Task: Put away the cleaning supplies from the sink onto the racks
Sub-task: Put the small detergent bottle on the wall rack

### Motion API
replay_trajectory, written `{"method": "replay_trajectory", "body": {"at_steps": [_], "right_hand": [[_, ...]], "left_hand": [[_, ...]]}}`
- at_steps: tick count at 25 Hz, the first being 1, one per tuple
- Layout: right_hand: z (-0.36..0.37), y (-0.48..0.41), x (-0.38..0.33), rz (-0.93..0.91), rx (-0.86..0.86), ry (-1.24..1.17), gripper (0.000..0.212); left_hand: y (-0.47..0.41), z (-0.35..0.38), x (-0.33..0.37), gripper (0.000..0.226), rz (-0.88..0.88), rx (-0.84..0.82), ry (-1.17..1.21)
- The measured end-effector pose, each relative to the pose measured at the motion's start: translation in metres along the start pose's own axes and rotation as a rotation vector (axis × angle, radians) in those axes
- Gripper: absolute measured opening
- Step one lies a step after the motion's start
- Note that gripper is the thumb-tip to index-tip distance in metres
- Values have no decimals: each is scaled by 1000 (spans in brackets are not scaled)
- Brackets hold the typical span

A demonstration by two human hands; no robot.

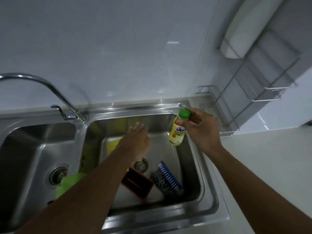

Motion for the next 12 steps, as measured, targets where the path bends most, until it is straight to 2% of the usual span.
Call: {"method": "replay_trajectory", "body": {"at_steps": [3,7,10,12], "right_hand": [[-60,-29,-61,-122,135,-59,39],[-142,-64,-136,-321,346,-125,40],[-186,-91,-159,-367,541,-137,44],[-197,-107,-156,-344,596,-95,47]], "left_hand": [[-21,-50,78,47,77,96,100],[-36,-102,167,52,154,72,187],[-47,-129,222,56,187,116,239],[-56,-138,246,60,197,142,284]]}}
Point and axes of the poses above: each hand's wrist, its own y-axis away from the middle knuckle, its own z-axis out of the palm, x = y × z, the point moved 2 cm from there along -y, towards the middle knuckle, and after that the axes turned 2 degrees about x, right-handed, at the moved point
